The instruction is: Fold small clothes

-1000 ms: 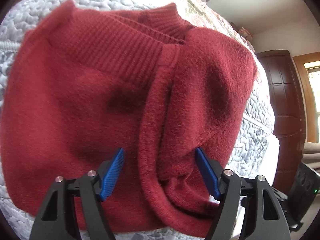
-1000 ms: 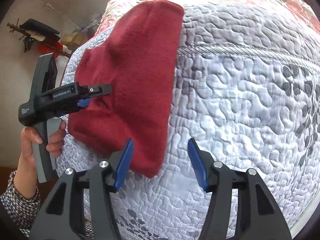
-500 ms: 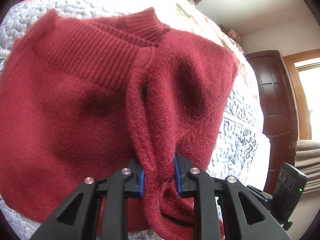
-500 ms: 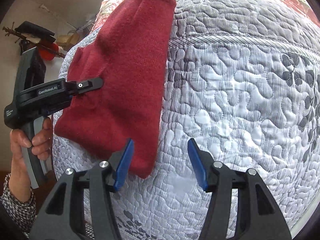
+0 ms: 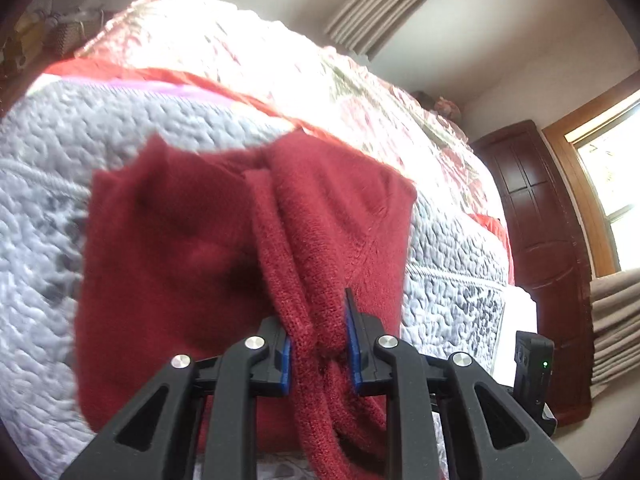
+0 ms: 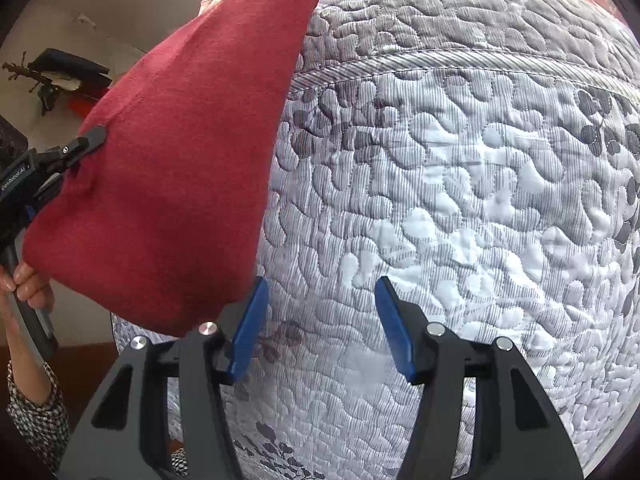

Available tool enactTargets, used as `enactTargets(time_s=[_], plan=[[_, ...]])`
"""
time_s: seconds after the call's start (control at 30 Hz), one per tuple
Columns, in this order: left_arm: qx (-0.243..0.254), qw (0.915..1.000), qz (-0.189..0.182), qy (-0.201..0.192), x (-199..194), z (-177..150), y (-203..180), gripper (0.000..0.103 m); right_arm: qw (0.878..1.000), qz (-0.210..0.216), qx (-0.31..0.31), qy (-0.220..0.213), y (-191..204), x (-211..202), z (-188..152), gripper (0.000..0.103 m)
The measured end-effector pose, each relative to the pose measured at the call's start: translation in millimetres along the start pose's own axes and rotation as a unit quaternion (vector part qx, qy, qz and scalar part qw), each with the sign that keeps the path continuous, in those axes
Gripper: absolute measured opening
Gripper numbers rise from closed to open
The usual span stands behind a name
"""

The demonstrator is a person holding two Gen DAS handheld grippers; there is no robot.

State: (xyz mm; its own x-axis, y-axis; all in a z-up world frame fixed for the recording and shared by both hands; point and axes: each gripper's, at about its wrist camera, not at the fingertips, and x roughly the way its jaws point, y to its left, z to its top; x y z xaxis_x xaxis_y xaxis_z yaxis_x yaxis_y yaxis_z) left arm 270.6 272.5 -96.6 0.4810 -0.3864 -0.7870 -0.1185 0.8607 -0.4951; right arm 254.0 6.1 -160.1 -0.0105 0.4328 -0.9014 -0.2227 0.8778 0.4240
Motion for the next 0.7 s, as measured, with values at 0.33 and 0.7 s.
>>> enactTargets(time_s=[0.33,0.7], plan=[[-0.049,0.9954,0.08,-0.02,-34.6,0.9,107.1,0.021,1.0,0.0,-0.023,0.013,22.0,18.6,2.4,0.056],[-0.061,0.9935,0.095,0.014,-4.8,-33.7,143.8,0.035,0.997,-0.012,-0.065,0.039,61.9,45.8,-0.5,0.056]])
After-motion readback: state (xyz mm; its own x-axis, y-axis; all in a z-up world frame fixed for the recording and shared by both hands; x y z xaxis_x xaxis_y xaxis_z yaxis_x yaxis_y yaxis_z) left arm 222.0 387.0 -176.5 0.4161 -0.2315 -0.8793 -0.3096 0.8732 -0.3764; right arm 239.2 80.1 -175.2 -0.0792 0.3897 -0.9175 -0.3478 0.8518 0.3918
